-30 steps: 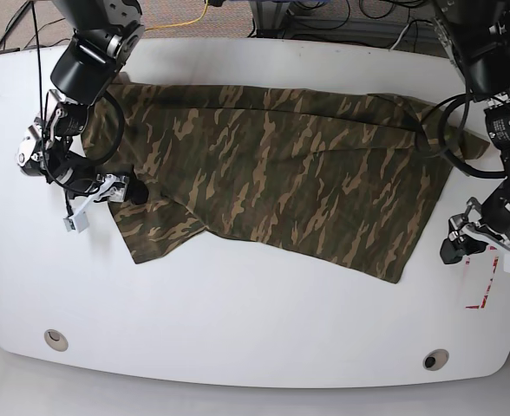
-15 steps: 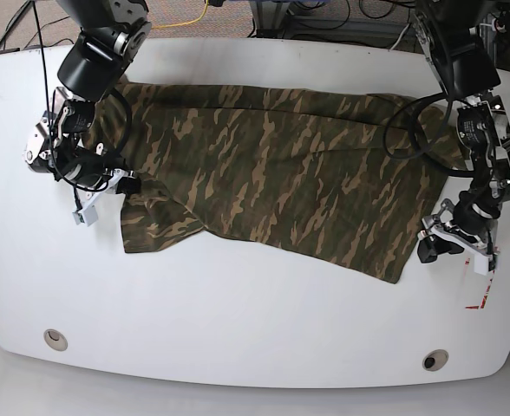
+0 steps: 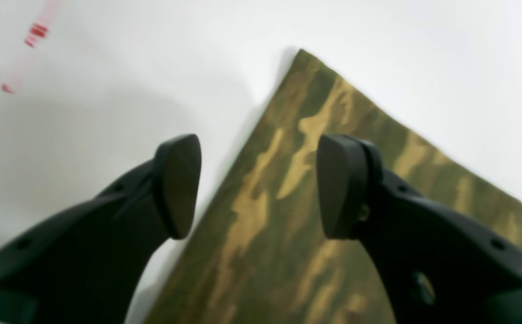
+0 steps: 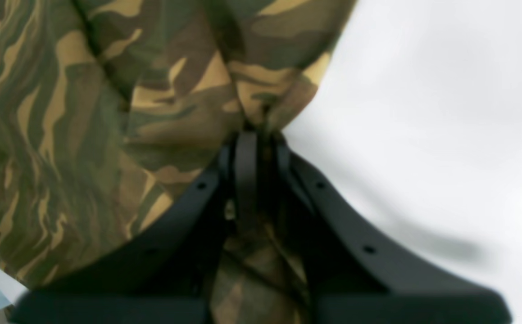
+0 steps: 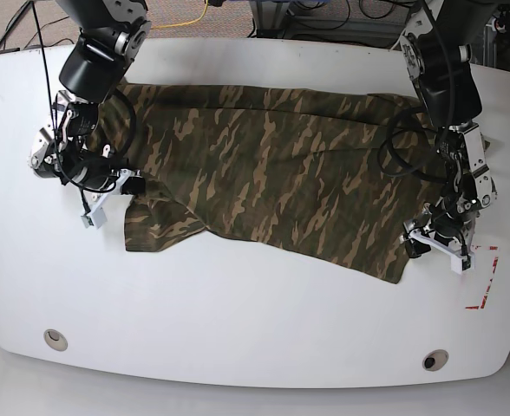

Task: Layout the t-shirt on the table in an organized manner, then fold the t-shirt properly
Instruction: 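Grasp the shirt hem corners with both grippers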

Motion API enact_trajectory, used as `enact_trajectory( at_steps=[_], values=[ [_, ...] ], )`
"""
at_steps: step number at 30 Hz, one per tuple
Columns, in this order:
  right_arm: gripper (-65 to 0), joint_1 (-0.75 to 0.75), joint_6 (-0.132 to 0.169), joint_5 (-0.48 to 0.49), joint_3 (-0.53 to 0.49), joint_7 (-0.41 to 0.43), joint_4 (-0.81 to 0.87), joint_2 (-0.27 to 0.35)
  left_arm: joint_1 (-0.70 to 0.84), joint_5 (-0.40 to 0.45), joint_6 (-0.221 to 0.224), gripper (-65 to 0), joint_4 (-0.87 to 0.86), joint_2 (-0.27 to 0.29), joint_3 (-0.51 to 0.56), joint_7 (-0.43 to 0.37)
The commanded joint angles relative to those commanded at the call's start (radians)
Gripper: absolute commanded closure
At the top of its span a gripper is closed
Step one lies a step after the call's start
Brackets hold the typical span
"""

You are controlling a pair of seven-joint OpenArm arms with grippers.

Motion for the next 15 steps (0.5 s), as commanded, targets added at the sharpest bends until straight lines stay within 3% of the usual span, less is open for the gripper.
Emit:
enact_trajectory(
  at_steps=[10,15],
  values=[
    [-4.3,0.003,0.0,0.0,-0.002,0.0,0.002,0.0,-0.127,0.003,-0.011,-38.3,-0.299,-0.029,0.012,-0.106],
    [-4.3,0.006,0.0,0.0,-0.002,0.0,0.002,0.0,-0.158,-0.003,-0.091,-38.3,-0.336,-0.028,0.089,-0.106]
  ],
)
